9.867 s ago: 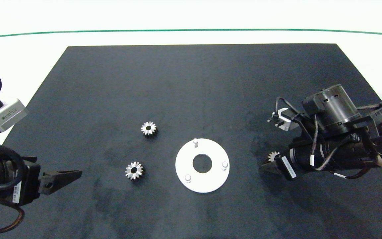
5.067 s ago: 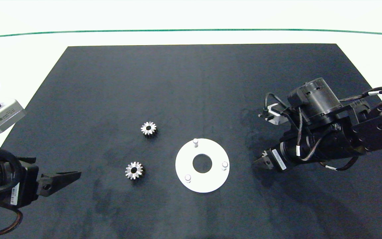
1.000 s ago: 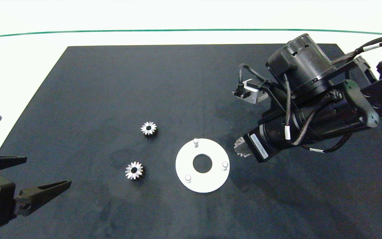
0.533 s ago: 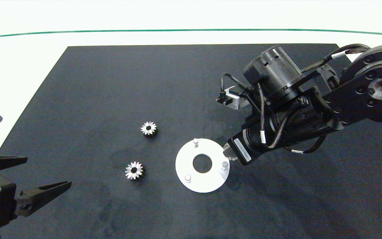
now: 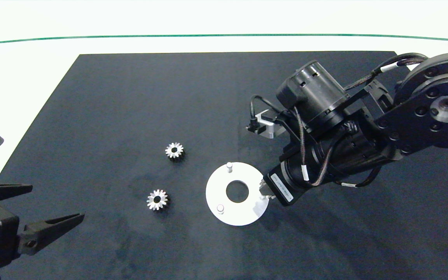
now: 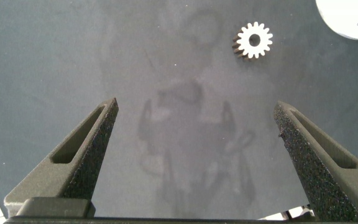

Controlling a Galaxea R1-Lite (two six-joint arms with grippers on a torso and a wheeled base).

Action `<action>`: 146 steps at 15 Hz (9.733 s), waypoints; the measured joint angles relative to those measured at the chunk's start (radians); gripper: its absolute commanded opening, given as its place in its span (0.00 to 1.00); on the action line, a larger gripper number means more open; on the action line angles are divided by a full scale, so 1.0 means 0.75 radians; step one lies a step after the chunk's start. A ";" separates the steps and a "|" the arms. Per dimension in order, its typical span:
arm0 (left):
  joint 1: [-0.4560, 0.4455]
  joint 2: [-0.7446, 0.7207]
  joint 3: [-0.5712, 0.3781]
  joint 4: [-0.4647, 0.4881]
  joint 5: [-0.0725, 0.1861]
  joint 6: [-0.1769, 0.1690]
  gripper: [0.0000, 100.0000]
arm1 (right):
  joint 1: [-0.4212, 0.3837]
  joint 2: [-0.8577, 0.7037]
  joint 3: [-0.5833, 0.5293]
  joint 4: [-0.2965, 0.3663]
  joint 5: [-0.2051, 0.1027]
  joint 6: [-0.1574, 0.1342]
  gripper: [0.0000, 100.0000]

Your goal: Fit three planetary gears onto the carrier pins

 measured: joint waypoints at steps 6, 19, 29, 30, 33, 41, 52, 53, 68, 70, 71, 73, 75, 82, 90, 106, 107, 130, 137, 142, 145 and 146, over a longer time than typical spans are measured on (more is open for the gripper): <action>-0.001 -0.001 0.001 0.000 0.000 0.000 1.00 | 0.001 0.061 -0.115 0.084 -0.057 -0.007 0.25; 0.003 0.000 0.002 0.000 -0.002 -0.003 1.00 | 0.038 0.121 -0.139 0.122 -0.117 -0.005 0.25; -0.002 -0.012 0.003 0.003 -0.004 -0.003 1.00 | 0.037 0.145 -0.175 0.112 -0.115 0.004 0.25; -0.002 -0.012 0.002 0.003 -0.004 -0.003 1.00 | 0.038 0.150 -0.180 0.113 -0.114 0.006 0.25; -0.001 -0.017 0.001 0.003 -0.004 -0.003 1.00 | 0.040 0.159 -0.184 0.113 -0.113 0.011 0.25; -0.003 -0.020 0.001 0.003 -0.005 -0.003 1.00 | 0.040 0.171 -0.178 0.114 -0.109 0.017 0.25; 0.000 -0.020 0.001 0.003 -0.004 -0.003 1.00 | 0.044 0.174 -0.175 0.115 -0.109 0.024 0.25; -0.001 -0.020 0.001 0.003 -0.004 -0.003 1.00 | 0.044 0.171 -0.172 0.115 -0.109 0.024 0.25; 0.002 -0.019 0.001 0.003 -0.004 -0.003 1.00 | 0.050 0.160 -0.137 0.113 -0.105 0.022 1.00; 0.003 -0.019 0.001 0.003 -0.004 -0.003 1.00 | 0.050 0.160 -0.137 0.112 -0.106 0.022 1.00; 0.003 -0.019 0.001 0.003 -0.004 -0.003 1.00 | 0.050 0.161 -0.137 0.113 -0.106 0.022 1.00; 0.004 -0.019 0.001 0.003 -0.004 -0.003 1.00 | 0.050 0.162 -0.137 0.114 -0.107 0.022 1.00; 0.003 -0.018 0.001 0.003 -0.004 -0.003 1.00 | 0.050 0.160 -0.137 0.113 -0.107 0.022 1.00; -0.004 -0.019 0.010 -0.130 -0.005 -0.122 1.00 | 0.075 -0.237 -0.025 0.116 -0.135 0.097 1.00; -0.230 0.017 0.054 -0.210 0.009 -0.143 1.00 | 0.050 -1.071 0.442 0.123 -0.157 0.154 1.00; -0.475 0.479 0.217 -0.687 0.127 -0.136 1.00 | 0.006 -1.290 0.516 0.112 -0.166 0.136 1.00; -0.474 0.511 0.200 -0.694 0.128 -0.135 1.00 | 0.007 -1.290 0.516 0.112 -0.166 0.136 1.00; -0.342 0.696 0.193 -0.775 0.167 0.011 1.00 | 0.011 -1.317 0.523 0.112 -0.160 0.109 1.00; -0.350 0.696 0.220 -0.774 0.167 0.013 1.00 | 0.013 -1.314 0.524 0.112 -0.158 0.109 1.00; -0.371 0.719 0.196 -0.776 0.167 0.018 0.92 | 0.015 -1.312 0.524 0.110 -0.156 0.102 1.00; -0.381 0.734 0.193 -0.776 0.167 0.018 0.86 | 0.016 -1.313 0.524 0.110 -0.155 0.101 1.00; -0.381 0.736 0.195 -0.776 0.168 0.018 0.84 | 0.016 -1.312 0.525 0.110 -0.155 0.100 1.00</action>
